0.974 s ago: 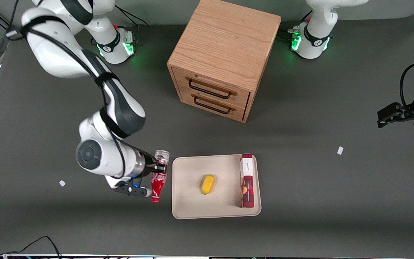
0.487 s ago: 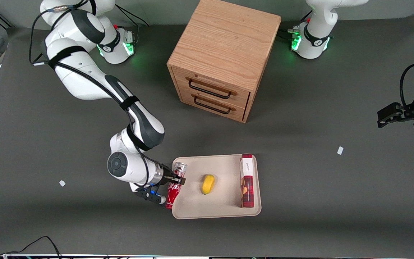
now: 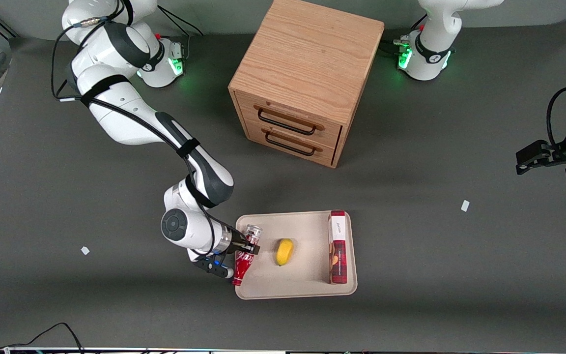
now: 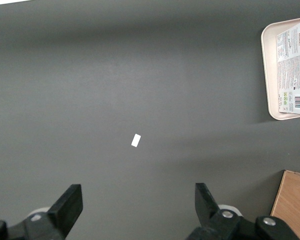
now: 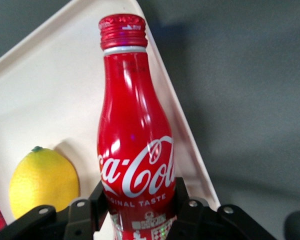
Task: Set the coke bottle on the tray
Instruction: 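Carry the bottle over the white tray beside the lemon, then lower the bottle onto the tray and open the right gripper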
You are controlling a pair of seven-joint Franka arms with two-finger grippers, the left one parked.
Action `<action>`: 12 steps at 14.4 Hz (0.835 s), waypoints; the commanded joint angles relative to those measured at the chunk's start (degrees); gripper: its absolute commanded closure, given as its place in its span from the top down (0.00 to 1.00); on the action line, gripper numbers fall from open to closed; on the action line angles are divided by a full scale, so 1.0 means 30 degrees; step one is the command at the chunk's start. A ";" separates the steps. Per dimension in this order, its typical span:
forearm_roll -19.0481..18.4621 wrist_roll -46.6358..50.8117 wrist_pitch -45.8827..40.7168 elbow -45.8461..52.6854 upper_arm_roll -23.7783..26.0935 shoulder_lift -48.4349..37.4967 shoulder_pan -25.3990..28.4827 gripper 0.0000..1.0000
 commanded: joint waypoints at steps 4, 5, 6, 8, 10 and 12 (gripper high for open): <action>-0.0909 0.0611 0.0104 0.0716 -0.0054 0.0212 0.0251 1.00; -0.0938 0.0611 0.0104 0.0571 -0.0054 0.0212 0.0251 1.00; -0.0938 0.0611 0.0133 0.0453 -0.0083 0.0212 0.0251 1.00; -0.0938 0.0611 0.0162 0.0423 -0.0054 0.0212 0.0251 1.00; -0.0938 0.0611 0.0134 0.0452 -0.0054 0.0008 0.0251 1.00; -0.1026 0.0553 -0.0245 0.0423 -0.0054 -0.1041 0.0192 1.00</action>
